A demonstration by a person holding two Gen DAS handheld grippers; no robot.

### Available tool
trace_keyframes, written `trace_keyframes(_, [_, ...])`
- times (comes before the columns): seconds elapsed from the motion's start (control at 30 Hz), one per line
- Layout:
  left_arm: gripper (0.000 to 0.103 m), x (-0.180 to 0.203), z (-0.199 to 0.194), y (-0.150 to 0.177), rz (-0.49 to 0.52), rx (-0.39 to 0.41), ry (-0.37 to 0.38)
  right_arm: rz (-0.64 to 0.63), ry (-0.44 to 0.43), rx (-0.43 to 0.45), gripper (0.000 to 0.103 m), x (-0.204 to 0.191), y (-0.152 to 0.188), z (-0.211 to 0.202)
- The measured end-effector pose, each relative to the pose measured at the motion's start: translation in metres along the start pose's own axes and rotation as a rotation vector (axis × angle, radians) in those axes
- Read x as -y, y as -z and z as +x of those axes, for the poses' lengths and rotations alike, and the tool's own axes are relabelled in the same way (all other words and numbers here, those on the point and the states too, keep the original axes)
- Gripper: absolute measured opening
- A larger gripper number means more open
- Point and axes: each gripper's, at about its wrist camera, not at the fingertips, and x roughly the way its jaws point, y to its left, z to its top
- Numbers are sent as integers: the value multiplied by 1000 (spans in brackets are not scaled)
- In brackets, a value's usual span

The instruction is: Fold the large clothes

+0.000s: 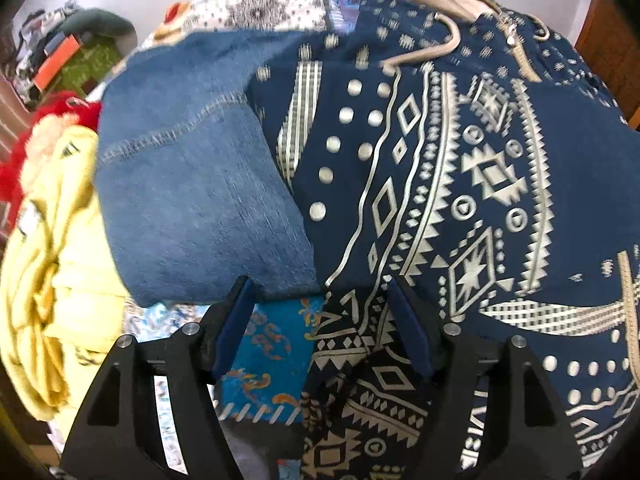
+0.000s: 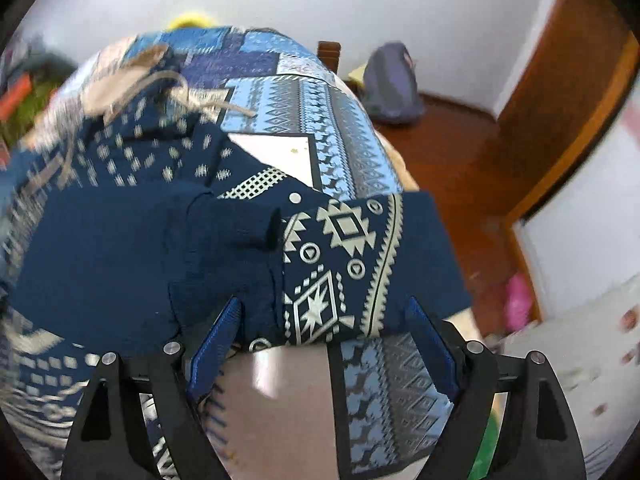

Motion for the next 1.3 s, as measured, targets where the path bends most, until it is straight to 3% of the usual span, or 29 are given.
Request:
trace_keyframes(0.13, [69,11,-39,-17,18,88,19,82,-73,6,83,24,2,-16])
trace_keyframes(0.33, [69,53,-77,-55,88,179,96,259,-101,-11,83,76,2,-19])
trace_keyframes(0.53, [70,114,-69,-76,181,174,164,461,-174,-82,83,125,6,13])
trace_keyframes(0.73, [70,163,-46,-80,260,153,192,597,-254,-128,81,148,9,55])
trace_keyframes(0.9, [70,178,-34,-80,282,148,192,653,-250,-102,70,155,3,78])
trace_keyframes(1.0, [70,180,-27,-81,267,147,200,668,-229,-84,58,158,-1,90])
trace_keyframes(1.23, [76,169,-17,-82,173,110,242,729,-198,-16,7,170,-6,85])
trace_keyframes(1.3, [76,170,-18,-82,176,105,232,703,-199,18,6,167,-10,69])
